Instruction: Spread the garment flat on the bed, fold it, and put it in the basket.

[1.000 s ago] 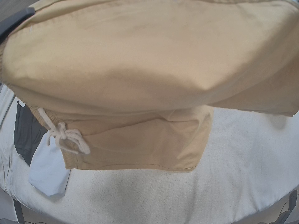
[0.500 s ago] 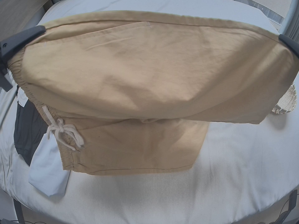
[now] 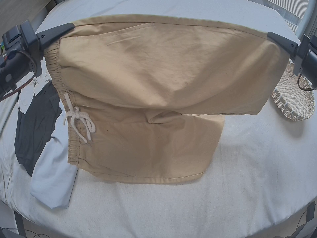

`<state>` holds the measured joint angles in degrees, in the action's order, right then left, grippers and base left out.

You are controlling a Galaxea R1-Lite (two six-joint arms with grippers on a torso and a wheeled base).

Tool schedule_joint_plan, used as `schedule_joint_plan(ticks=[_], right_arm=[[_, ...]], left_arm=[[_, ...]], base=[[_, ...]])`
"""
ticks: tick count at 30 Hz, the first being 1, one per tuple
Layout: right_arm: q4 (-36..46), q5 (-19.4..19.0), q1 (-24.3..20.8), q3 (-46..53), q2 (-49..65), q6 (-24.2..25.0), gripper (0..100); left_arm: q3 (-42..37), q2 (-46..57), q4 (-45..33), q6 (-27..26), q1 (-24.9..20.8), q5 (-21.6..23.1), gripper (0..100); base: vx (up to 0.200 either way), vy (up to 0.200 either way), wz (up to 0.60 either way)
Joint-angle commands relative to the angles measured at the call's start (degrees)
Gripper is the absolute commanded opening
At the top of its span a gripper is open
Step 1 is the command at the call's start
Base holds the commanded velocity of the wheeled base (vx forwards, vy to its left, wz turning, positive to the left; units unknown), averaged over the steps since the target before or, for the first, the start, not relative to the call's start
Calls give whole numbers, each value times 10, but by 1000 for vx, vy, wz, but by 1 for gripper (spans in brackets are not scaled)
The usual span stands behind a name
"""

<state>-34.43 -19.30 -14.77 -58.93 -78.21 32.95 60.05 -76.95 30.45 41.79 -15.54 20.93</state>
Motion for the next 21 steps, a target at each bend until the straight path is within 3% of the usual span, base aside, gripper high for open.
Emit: schedule_joint_plan(ticks=[1, 15, 21], right_arm=[[-4, 0, 4, -21, -46, 0, 0], [-5, 1, 20, -127, -151, -1, 0], [-13, 0, 31, -154, -184, -2, 0]], left_arm=[[19, -45, 7, 0, 13, 2, 0], [101, -130, 31, 15, 16, 3, 0], [132, -160, 47, 18, 38, 4, 0]], base=[[0, 0, 0], [0, 0, 0], [0, 0, 0]])
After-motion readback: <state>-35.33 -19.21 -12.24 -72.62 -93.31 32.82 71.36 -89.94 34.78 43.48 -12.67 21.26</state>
